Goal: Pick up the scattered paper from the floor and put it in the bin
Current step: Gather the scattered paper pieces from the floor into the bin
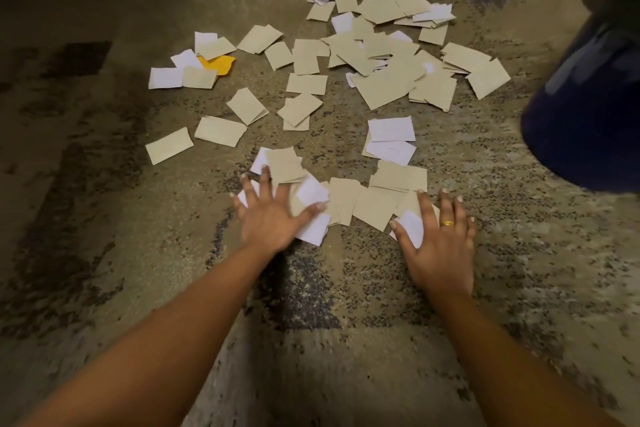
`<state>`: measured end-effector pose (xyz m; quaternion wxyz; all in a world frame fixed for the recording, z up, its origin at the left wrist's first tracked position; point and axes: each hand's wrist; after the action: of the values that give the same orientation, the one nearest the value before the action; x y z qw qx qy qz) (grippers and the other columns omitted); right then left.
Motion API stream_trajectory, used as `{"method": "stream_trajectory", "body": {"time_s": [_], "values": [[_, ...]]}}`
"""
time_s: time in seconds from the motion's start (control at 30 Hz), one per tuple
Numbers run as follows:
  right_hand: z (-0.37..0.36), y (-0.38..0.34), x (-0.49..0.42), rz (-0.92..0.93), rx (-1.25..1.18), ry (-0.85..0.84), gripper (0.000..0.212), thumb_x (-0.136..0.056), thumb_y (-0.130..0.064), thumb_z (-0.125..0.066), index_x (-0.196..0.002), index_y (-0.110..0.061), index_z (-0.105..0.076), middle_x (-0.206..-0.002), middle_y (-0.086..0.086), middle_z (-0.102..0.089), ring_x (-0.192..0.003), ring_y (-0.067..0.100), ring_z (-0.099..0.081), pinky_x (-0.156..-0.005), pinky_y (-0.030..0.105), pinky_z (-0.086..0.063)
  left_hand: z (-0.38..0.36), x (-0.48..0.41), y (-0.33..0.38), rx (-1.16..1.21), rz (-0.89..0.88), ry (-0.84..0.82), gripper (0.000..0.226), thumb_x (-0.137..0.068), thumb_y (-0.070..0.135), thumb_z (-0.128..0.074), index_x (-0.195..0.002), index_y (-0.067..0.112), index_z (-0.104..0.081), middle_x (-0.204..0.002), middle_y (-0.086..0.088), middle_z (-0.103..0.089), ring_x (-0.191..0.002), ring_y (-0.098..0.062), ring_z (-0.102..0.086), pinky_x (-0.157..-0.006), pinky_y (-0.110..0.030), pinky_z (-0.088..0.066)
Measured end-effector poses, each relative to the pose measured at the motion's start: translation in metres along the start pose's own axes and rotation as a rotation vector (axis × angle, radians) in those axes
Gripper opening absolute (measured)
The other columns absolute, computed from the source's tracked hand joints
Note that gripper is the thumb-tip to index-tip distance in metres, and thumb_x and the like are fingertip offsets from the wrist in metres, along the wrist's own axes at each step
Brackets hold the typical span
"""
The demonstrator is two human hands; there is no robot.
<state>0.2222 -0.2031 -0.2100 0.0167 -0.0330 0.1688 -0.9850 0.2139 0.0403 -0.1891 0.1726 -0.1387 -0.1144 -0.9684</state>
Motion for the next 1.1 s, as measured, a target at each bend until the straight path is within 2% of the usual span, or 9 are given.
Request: {"method": "stream_trajectory", "body": {"time_s": [0.17,0.27,0.33,0.4,0.5,0.6,0.7,0.83,1.1], "values": [[0.007,-0.001,0.002,0.012,-0.052,-0.063,0.093,-0.07,-0.081,-0.011,-0.149,-0.031,-0.013,-0.158,0.011,-0.01,-0.145,0.03,-0.002,-0.115,0.051,-0.001,0.005,0.017,0.017,-0.021,-0.062,-0.13,0.109,-0.063,0.083,-0.049,-0.149,0.031,-0.007,-0.159,-0.006,0.012,-0.144,-0.04,0.01,-0.114,-0.056,-0.001],[0.017,-0.008,-0.003,0.051,-0.093,-0.116,0.101,-0.062,-0.09,-0.027,-0.147,-0.041,-0.001,-0.158,0.006,0.004,-0.145,0.027,0.005,-0.111,0.06,-0.001,0.007,0.022,0.02,-0.034,-0.065,-0.147,0.106,-0.067,0.075,-0.057,-0.149,0.03,-0.007,-0.159,-0.009,0.008,-0.145,-0.038,0.006,-0.116,-0.052,-0.006],[0.023,-0.019,-0.015,0.1,-0.032,-0.221,0.105,-0.059,-0.091,-0.039,-0.14,-0.05,0.014,-0.156,0.002,0.02,-0.144,0.028,0.015,-0.106,0.068,0.0,0.008,0.021,0.024,-0.058,-0.067,-0.147,0.1,-0.072,0.071,-0.056,-0.149,0.028,-0.009,-0.158,-0.013,0.004,-0.144,-0.04,0.002,-0.117,-0.052,-0.01],[0.026,-0.031,-0.029,0.137,0.078,-0.351,0.106,-0.059,-0.088,-0.045,-0.137,-0.054,0.018,-0.154,0.003,0.028,-0.142,0.032,0.02,-0.102,0.073,-0.003,0.008,0.02,0.028,-0.121,-0.092,-0.159,0.093,-0.079,0.065,-0.054,-0.15,0.025,-0.01,-0.157,-0.018,0.001,-0.143,-0.043,-0.003,-0.117,-0.051,-0.014],[0.026,-0.041,-0.039,0.177,0.258,-0.468,0.1,-0.064,-0.086,-0.043,-0.142,-0.051,0.009,-0.156,0.005,0.022,-0.142,0.039,0.015,-0.102,0.073,-0.013,0.007,0.021,0.034,-0.166,-0.109,-0.169,0.083,-0.087,0.054,-0.05,-0.15,0.019,-0.008,-0.156,-0.023,-0.003,-0.142,-0.046,-0.009,-0.116,-0.05,-0.02],[0.024,-0.044,-0.032,0.217,0.35,-0.44,0.081,-0.078,-0.077,-0.034,-0.145,-0.046,0.001,-0.157,0.012,0.009,-0.141,0.045,0.003,-0.104,0.066,-0.021,0.002,0.029,0.04,-0.23,-0.139,-0.162,0.078,-0.094,0.046,-0.043,-0.15,0.009,-0.004,-0.155,-0.027,-0.007,-0.141,-0.047,-0.012,-0.113,-0.049,-0.025],[0.022,-0.048,-0.02,0.272,0.443,-0.38,0.062,-0.095,-0.053,-0.034,-0.146,-0.04,-0.002,-0.156,0.021,-0.002,-0.138,0.05,-0.009,-0.103,0.06,-0.028,0.0,0.034,0.046,-0.286,-0.136,-0.167,0.067,-0.099,0.033,-0.034,-0.149,0.003,-0.001,-0.153,-0.029,-0.009,-0.14,-0.048,-0.014,-0.111,-0.05,-0.027],[0.024,-0.051,-0.017,0.318,0.478,-0.359,0.056,-0.099,-0.021,-0.032,-0.147,-0.034,-0.005,-0.153,0.028,-0.009,-0.133,0.054,-0.019,-0.099,0.053,-0.037,0.003,0.033,0.054,-0.321,-0.121,-0.164,0.054,-0.099,0.009,-0.024,-0.148,-0.002,-0.002,-0.151,-0.032,-0.013,-0.138,-0.05,-0.018,-0.106,-0.048,-0.035],[0.028,-0.054,-0.028,0.348,0.503,-0.372,0.054,-0.099,-0.014,-0.034,-0.145,-0.032,-0.012,-0.15,0.031,-0.017,-0.124,0.054,-0.033,-0.083,0.049,-0.051,0.007,0.034,0.054,-0.322,-0.133,-0.185,0.055,-0.097,0.0,-0.026,-0.148,0.0,-0.005,-0.152,-0.03,-0.015,-0.139,-0.046,-0.022,-0.107,-0.045,-0.035]]}}
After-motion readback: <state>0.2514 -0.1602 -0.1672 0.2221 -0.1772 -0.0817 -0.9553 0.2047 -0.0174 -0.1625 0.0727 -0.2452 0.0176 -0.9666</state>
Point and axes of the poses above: each hand's wrist, its own x-axis away from the middle knuckle, its own z-axis out of the back of the hand, y = z × x
